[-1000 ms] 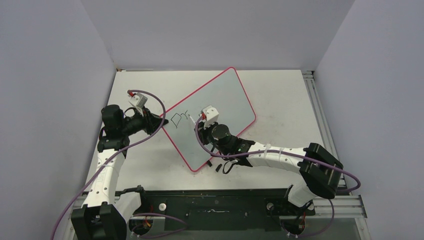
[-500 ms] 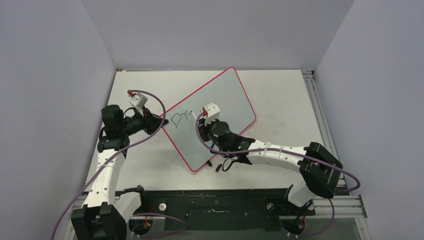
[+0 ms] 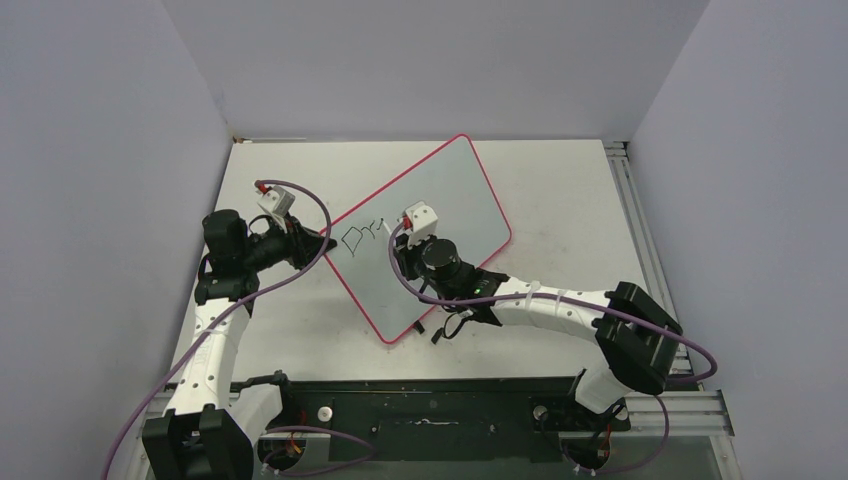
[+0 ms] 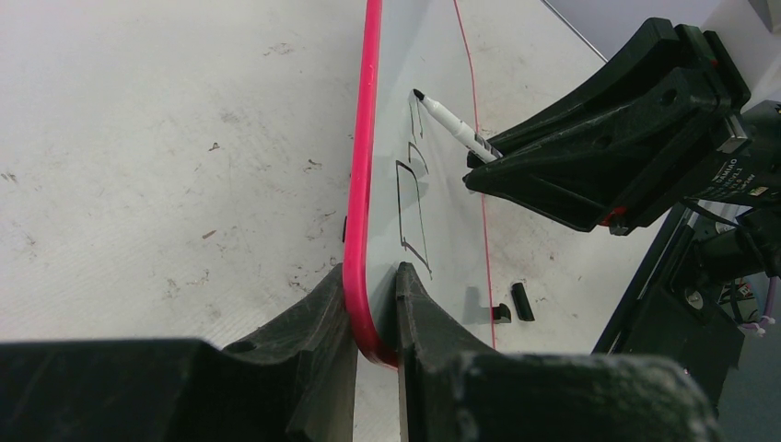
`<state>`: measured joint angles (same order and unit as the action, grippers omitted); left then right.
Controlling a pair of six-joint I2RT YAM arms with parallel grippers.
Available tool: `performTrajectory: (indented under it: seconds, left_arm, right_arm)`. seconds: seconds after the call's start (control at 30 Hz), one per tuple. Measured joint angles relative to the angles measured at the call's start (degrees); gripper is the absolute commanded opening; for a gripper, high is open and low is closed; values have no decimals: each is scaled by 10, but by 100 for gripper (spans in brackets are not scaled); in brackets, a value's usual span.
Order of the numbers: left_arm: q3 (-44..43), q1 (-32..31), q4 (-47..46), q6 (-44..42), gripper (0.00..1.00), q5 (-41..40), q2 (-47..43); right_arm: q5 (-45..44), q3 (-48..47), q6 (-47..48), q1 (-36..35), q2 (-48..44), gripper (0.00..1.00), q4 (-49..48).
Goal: Write a sentence on the whiteboard
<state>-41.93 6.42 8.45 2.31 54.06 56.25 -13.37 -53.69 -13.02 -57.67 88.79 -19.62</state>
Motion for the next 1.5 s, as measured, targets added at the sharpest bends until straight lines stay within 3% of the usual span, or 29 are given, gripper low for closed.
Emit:
performTrajectory:
  seconds: [1.5]
  left_arm:
    - [0, -1, 3, 0, 0, -1, -5]
  right_arm:
    - [-16, 33, -15, -16, 0, 5, 6]
